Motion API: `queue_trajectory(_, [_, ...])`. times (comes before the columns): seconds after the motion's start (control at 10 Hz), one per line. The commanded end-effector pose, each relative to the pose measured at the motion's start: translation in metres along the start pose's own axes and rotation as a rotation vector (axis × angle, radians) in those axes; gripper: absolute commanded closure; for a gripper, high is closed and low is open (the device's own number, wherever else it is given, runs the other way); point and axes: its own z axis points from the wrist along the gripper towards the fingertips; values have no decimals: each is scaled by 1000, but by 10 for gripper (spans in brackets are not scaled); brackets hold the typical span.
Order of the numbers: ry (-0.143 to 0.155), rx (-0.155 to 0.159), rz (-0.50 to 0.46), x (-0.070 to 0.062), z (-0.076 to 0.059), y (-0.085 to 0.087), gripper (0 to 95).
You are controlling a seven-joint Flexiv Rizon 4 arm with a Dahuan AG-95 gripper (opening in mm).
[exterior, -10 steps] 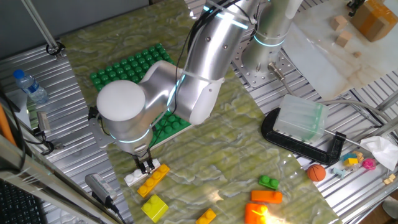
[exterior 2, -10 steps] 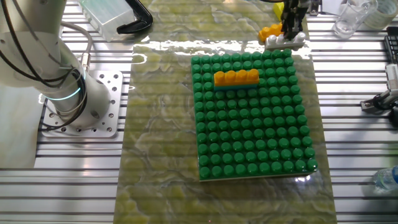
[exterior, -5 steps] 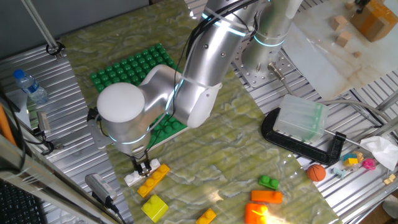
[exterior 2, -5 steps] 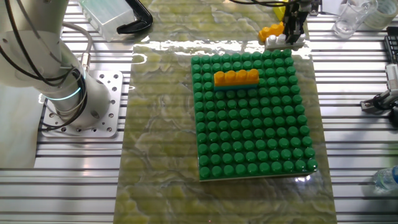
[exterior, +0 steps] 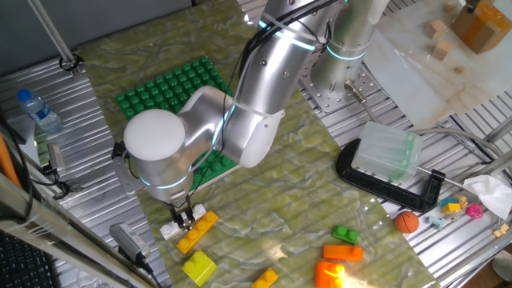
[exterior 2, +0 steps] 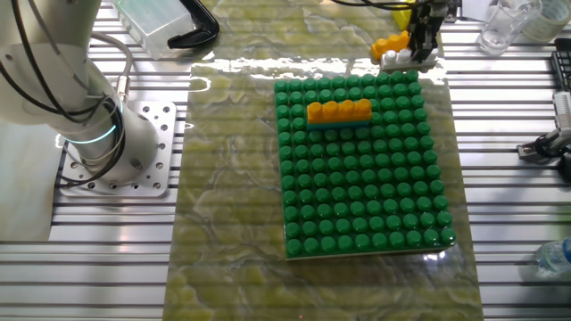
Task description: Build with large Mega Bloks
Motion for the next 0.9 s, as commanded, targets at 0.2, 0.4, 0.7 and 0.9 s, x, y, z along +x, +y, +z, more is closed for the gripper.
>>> queue_trajectory(0.2, [1, 2, 1, -2, 3, -1, 570])
queue_trajectory(0.4, [-1, 4, 3, -5, 8, -3, 570])
queue_trajectory(0.7, [1, 2, -3, -5, 9, -2, 570])
queue_trajectory(0.9, [4, 3, -7, -4, 11, 1, 570])
